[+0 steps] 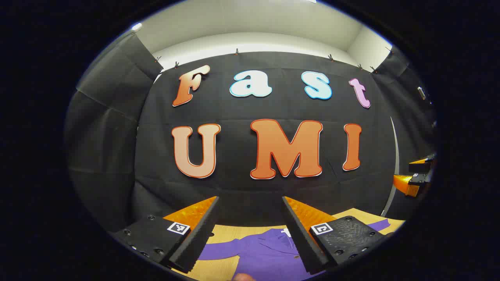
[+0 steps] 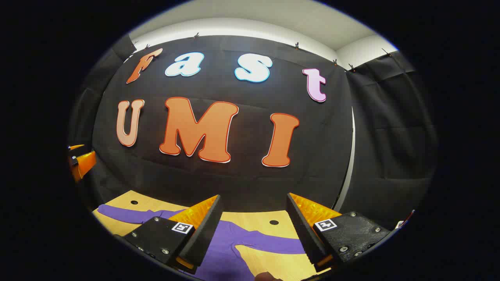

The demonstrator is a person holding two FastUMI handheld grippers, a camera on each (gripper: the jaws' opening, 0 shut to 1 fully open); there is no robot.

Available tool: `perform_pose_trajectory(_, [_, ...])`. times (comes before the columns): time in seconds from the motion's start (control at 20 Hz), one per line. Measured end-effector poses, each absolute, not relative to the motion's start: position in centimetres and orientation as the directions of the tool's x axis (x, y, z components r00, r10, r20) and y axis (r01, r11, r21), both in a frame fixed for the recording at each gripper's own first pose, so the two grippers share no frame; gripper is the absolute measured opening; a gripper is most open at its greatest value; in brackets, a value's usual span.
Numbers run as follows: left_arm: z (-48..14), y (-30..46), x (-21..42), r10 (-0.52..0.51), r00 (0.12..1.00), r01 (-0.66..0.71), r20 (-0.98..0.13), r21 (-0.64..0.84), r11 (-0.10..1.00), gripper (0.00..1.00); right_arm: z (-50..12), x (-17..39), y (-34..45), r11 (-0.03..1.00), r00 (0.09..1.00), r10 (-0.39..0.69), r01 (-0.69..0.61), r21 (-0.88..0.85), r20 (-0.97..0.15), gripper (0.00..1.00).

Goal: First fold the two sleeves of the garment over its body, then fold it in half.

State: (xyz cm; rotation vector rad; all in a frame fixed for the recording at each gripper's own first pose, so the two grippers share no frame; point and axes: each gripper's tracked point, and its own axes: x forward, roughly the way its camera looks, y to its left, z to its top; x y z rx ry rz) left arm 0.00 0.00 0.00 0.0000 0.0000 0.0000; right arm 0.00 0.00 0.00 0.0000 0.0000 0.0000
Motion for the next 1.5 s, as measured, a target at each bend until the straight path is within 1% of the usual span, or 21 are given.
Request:
perform_pose_trajectory(0.05, [0.0,0.1,0.4,-0.006,1.0,0.006,0.01,0.0,1.0,0.96,-0.1,0.1,-0.4,1.0,1.0,-0.022,0.023,-0.01,0.003,1.0])
perform_pose_trajectory(0.1, [-0.2,0.2,0.8,-0.011,1.0,0.011,0.01,-0.002,1.0,0.96,-0.1,0.2,-0.7,0.999,0.999,-0.034,0.034,-0.017,0.0,0.97])
perform_pose_trajectory(0.25, [-0.8,0.0,1.8,-0.018,1.0,0.018,0.006,0.004,1.0,0.96,0.2,0.3,-0.7,0.999,0.999,-0.039,0.039,-0.033,0.005,0.97])
perform_pose_trajectory(0.45, [-1.7,-0.7,2.4,-0.005,1.0,0.006,-0.017,0.014,1.0,0.96,-0.3,1.3,0.0,0.999,1.0,-0.007,0.007,-0.04,-0.001,0.97])
perform_pose_trajectory(0.65, [-1.5,-1.6,3.0,-0.007,1.0,0.008,-0.007,0.034,0.999,0.96,-0.9,2.8,-1.1,1.0,1.0,-0.009,0.009,-0.026,-0.013,0.97])
perform_pose_trajectory(0.9, [-2.4,-2.9,4.1,0.013,0.999,-0.012,-0.032,0.031,0.999,0.96,-1.7,4.4,-3.6,0.999,0.999,-0.029,0.028,-0.034,-0.019,0.97])
perform_pose_trajectory(1.05, [-2.6,-4.1,4.3,0.016,0.999,-0.015,-0.038,0.038,0.999,0.96,-4.3,5.6,-5.4,0.999,0.995,-0.039,0.038,-0.012,-0.092,0.97])
perform_pose_trajectory(1.15, [-2.7,-4.8,4.3,0.025,0.999,-0.023,-0.04,0.049,0.999,0.96,-6.8,6.4,-7.5,0.998,0.987,-0.066,0.066,-0.005,-0.147,0.97])
perform_pose_trajectory(1.35, [-3.1,-5.6,4.4,0.048,0.997,-0.045,-0.056,0.064,0.997,0.95,-10.7,8.1,-11.8,0.993,0.966,-0.115,0.111,-0.032,-0.232,0.97])
perform_pose_trajectory(1.45, [-3.4,-5.9,4.6,0.057,0.996,-0.052,-0.066,0.074,0.996,0.97,-13.0,8.9,-13.8,0.991,0.948,-0.134,0.125,-0.05,-0.288,0.97])
perform_pose_trajectory(1.5, [-3.4,-6.0,4.5,0.064,0.995,-0.058,-0.071,0.083,0.995,0.96,-14.1,9.3,-14.7,0.99,0.938,-0.138,0.128,-0.051,-0.319,0.98])
